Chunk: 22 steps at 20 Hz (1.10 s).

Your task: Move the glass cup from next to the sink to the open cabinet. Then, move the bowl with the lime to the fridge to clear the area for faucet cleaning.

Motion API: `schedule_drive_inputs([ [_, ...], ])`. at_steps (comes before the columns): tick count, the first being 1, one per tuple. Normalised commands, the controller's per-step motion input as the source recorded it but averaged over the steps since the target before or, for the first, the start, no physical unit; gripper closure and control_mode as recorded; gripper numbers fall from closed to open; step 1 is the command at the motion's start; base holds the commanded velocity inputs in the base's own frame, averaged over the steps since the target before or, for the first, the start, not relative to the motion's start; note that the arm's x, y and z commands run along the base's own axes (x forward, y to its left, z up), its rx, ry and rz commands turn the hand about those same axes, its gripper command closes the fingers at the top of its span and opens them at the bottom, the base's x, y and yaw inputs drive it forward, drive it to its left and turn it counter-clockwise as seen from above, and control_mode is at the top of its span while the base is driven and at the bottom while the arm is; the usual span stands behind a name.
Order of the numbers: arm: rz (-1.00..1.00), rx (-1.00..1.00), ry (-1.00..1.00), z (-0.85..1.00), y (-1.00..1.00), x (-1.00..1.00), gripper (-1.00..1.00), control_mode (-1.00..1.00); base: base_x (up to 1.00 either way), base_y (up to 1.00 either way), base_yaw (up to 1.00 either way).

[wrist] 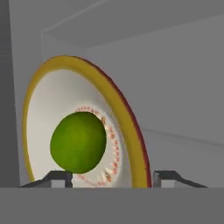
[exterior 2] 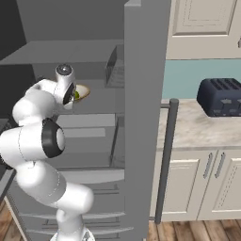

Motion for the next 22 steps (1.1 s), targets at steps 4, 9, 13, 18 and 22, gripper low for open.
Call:
schedule_drive_inputs([
  [4, -0.03, 0.09, -0.14, 0.43, -0.51, -1.00, -1.00, -1.00, 0.00, 0.00, 0.00],
  [9, -0.04, 0.13, -0.25, 0.71, -0.62, -1.00, -1.00, -1.00, 0.00, 0.00, 0.00],
  [13, -0.04, 0.07, -0.21, 0.40, -0.60, -1.00, -1.00, -1.00, 0.00, 0.00, 0.00],
  [18, 0.00, -0.01, -0.16, -0.30, -0.53, -1.00, -1.00, -1.00, 0.00, 0.00, 0.00],
  [22, 0.00, -0.02, -0.18, -0.46, -0.47, -1.00, -1.00, -1.00, 0.00, 0.00, 0.00],
])
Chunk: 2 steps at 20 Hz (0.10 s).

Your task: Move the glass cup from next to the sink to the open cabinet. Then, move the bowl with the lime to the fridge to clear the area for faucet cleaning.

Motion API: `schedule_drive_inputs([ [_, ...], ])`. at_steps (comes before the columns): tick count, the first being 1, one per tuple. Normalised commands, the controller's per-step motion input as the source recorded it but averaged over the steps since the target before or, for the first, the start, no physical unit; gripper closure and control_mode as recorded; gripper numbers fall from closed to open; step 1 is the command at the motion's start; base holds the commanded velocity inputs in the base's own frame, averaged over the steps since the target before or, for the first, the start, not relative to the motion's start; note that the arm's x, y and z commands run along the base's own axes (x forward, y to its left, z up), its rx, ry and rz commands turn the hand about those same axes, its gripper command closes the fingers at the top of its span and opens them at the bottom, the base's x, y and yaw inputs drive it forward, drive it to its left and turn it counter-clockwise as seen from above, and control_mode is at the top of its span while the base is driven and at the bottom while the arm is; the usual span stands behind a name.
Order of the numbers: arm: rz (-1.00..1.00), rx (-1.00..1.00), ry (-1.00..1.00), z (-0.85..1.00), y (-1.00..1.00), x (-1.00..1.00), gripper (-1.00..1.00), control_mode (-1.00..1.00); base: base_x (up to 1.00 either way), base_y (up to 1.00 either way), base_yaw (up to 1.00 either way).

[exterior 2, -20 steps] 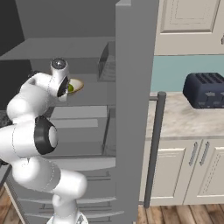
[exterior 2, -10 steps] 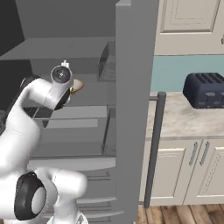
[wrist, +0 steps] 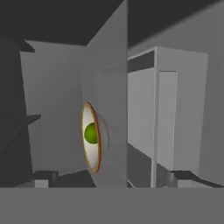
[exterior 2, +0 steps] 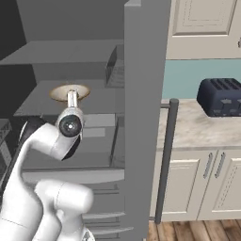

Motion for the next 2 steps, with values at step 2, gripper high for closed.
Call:
schedule_drive_inputs([
  [2, 0.00, 0.00, -0.34, -0.05, -0.51, -1.00, -1.00, -1.00, 0.00, 0.00, 0.00],
])
